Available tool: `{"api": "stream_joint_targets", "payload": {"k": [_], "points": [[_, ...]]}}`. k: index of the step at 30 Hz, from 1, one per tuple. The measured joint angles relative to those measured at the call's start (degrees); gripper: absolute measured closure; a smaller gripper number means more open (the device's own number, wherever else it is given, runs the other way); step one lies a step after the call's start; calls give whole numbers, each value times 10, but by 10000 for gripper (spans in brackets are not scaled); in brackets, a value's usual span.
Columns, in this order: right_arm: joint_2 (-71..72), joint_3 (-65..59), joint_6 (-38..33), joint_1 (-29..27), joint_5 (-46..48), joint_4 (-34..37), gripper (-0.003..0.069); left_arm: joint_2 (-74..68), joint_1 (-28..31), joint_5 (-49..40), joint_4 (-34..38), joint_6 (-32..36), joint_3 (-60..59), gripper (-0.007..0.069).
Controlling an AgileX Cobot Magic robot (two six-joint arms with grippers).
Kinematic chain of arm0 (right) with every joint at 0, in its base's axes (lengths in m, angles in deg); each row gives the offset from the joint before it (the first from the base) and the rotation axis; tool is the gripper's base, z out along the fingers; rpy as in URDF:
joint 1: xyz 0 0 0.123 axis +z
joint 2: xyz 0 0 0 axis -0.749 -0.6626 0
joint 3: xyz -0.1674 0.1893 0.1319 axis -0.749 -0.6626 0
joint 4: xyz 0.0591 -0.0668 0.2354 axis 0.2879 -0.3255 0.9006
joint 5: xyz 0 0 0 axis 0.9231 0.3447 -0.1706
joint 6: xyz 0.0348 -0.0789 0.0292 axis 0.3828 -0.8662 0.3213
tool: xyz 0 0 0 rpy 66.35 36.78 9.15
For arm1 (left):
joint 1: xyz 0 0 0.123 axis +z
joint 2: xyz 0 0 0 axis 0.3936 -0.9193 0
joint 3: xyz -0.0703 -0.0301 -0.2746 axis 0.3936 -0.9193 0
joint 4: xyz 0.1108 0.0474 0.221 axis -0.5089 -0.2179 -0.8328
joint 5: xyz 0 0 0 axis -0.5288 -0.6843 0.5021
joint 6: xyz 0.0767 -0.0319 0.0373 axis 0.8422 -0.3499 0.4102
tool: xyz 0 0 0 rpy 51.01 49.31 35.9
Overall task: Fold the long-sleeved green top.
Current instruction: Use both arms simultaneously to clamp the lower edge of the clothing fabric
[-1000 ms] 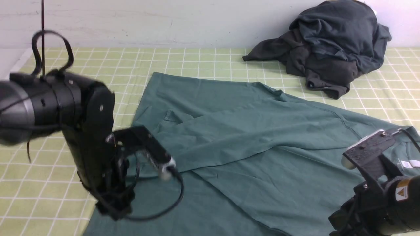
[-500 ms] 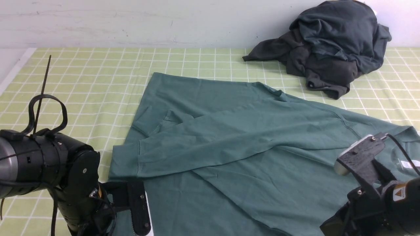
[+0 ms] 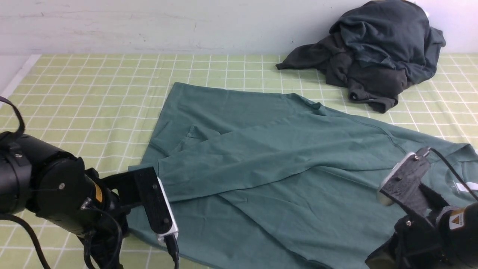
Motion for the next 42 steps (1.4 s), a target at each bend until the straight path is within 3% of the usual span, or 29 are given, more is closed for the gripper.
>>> {"api": "stream_joint_targets", "payload": {"k": [4, 7, 9, 14, 19, 24, 31, 35, 42], "points": [[8, 26, -55, 0, 8, -44, 662, 20, 0, -2, 1, -71, 1, 619], [-1, 43, -88, 0, 7, -124, 615, 24, 0, -7, 2, -136, 1, 619], [-30, 42, -94, 0, 15, -197, 531, 24, 0, -11, 2, -163, 1, 619], [-106, 21, -99, 0, 21, -314, 370, 24, 0, -29, 8, -185, 1, 619], [-162, 8, -100, 0, -9, -392, 333, 24, 0, -36, 26, -188, 1, 619], [-184, -3, -99, 0, -37, -424, 368, 24, 0, -37, 45, -188, 1, 619], [-185, -6, -50, 0, -54, -445, 567, 24, 0, -37, 48, -186, 1, 619], [-180, -8, -36, 0, -57, -446, 641, 24, 0, -37, 48, -186, 1, 619], [-150, -9, -17, 0, -54, -414, 650, 24, 0, -33, 48, -186, 1, 619]]}}
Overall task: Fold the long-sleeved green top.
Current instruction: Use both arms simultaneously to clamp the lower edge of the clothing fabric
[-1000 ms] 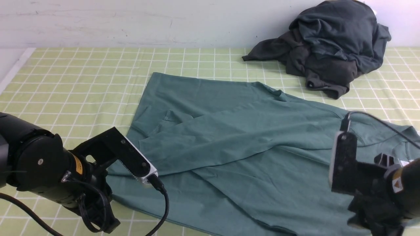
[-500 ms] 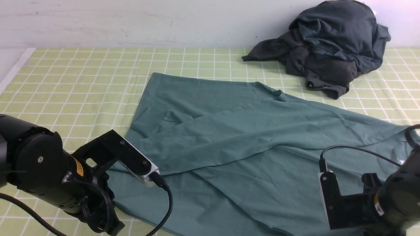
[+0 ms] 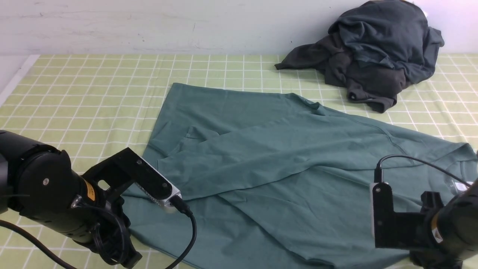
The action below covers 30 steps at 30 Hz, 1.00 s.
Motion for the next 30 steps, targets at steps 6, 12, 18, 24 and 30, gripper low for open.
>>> {"api": "stream_joint_targets", "payload": {"k": [6, 12, 18, 24, 30], "points": [[2, 0, 2, 0, -7, 33, 501, 0, 0, 10, 0, 0, 0, 619], [3, 0, 9, 0, 23, 22, 307, 0, 0, 10, 0, 0, 0, 619], [3, -1, 63, 0, 36, -53, 298, 1, 0, -4, 0, 0, 0, 619], [3, -25, 77, 0, -6, -89, 298, 11, 0, -4, 0, 0, 0, 619], [9, -59, 93, 0, -55, -127, 365, 17, 0, -5, 0, 0, 0, 619]]}}
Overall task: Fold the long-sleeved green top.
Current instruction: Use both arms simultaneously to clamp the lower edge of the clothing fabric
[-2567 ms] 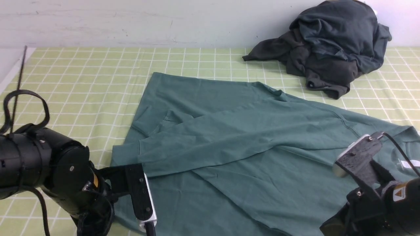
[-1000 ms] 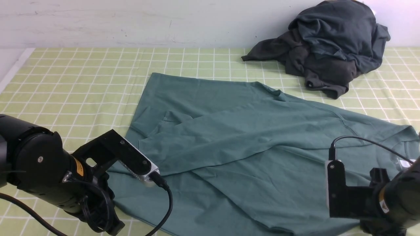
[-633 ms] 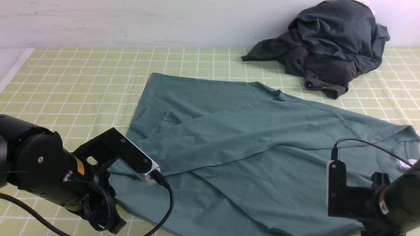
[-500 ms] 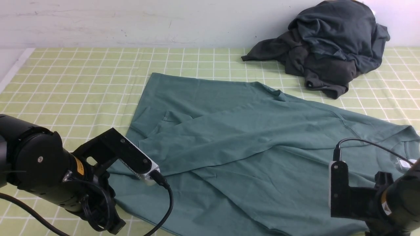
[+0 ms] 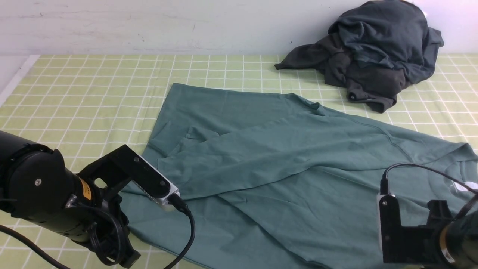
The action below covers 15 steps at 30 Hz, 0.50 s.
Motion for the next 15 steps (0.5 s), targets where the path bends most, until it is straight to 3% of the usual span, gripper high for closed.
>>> {"api": "stream_joint_targets", "payload": {"k": [5, 15], "points": [[4, -3, 15, 0, -4, -8, 414, 0, 0, 0, 0, 0, 0, 619], [17, -6, 16, 0, -22, -7, 421, 0, 0, 2, 0, 0, 0, 619]]}}
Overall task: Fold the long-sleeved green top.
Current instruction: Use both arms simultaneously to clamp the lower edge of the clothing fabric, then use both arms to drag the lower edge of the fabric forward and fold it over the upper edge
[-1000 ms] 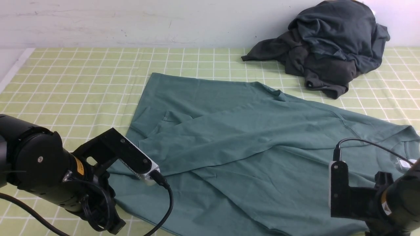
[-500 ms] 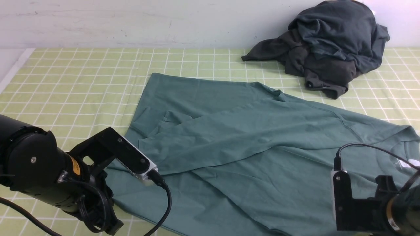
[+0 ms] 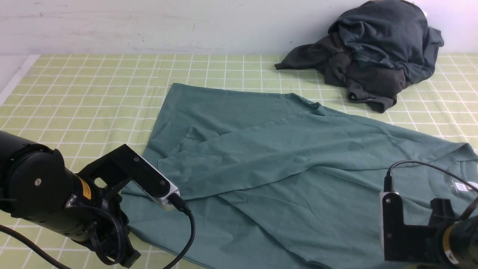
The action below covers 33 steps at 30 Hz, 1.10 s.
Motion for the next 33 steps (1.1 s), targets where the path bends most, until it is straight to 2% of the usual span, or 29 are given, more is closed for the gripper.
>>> {"api": "stream_joint_targets", "payload": {"k": [10, 13, 14, 15, 19, 23, 28, 33], "points": [[-13, -1, 1, 0, -24, 25, 438, 0, 0, 2, 2, 0, 0, 619], [-13, -1, 1, 0, -26, 25, 482, 0, 0, 2, 2, 0, 0, 619], [-10, -1, 1, 0, -26, 25, 550, 0, 0, 2, 2, -1, 0, 619], [-5, -1, 2, 0, -26, 25, 583, 0, 0, 2, 2, -5, 0, 619], [24, -1, 16, 0, -22, 25, 658, 0, 0, -10, 2, -42, 14, 619], [63, 6, 22, 0, 8, 14, 661, 0, 0, -39, -16, -106, 65, 619], [70, 52, 31, -23, 29, -13, 662, -10, 5, -28, -48, -157, 128, 619], [32, 149, 41, -84, -20, -41, 662, -102, 33, 26, -61, -184, 257, 619]]}}
